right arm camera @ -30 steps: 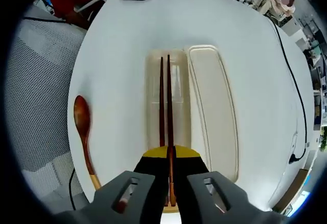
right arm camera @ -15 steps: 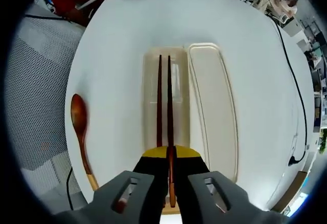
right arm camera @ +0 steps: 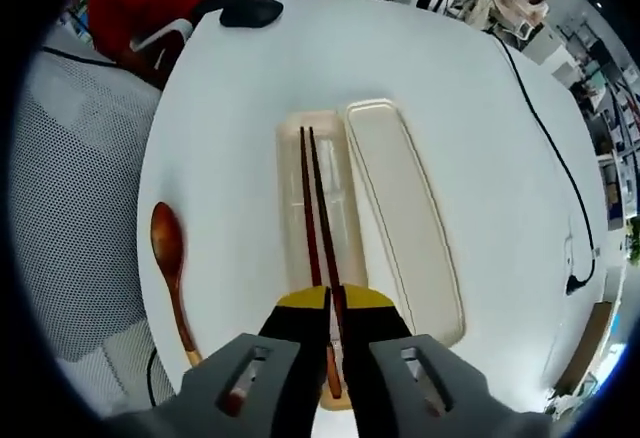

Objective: Arrange the utensils inside the cutlery case until each visible utensil rests in its matching compartment.

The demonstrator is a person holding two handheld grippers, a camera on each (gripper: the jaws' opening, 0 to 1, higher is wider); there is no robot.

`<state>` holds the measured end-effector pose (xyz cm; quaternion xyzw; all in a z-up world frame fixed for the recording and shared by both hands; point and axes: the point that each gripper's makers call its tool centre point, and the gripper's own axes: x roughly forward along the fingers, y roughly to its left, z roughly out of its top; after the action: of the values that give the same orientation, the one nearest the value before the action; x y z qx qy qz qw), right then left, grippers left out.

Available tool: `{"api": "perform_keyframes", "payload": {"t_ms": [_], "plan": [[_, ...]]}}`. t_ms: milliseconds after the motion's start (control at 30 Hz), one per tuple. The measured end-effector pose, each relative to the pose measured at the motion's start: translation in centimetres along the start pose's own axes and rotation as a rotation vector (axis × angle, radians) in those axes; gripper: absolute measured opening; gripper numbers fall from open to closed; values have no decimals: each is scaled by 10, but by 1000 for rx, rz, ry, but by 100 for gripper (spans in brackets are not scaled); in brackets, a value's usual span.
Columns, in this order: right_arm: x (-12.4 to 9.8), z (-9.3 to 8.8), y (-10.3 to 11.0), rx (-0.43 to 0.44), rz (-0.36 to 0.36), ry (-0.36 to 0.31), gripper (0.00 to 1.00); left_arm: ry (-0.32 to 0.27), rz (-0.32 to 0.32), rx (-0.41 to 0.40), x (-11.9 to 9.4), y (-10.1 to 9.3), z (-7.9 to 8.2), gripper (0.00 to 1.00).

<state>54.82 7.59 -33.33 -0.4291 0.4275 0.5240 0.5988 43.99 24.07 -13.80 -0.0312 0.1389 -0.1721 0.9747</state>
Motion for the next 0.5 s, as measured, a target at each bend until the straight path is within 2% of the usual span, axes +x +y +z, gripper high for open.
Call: {"api": "perform_keyframes", "payload": {"t_ms": [100, 233, 500], "plan": [[0, -4, -2, -1, -16, 19, 2, -3, -3, 6, 0, -3, 1, 61], [-9, -1, -3, 30, -42, -33, 4, 0, 4, 15, 0, -2, 1, 61], [-17, -11, -8, 81, -99, -63, 6, 5, 1, 15, 3, -3, 2, 61]]}}
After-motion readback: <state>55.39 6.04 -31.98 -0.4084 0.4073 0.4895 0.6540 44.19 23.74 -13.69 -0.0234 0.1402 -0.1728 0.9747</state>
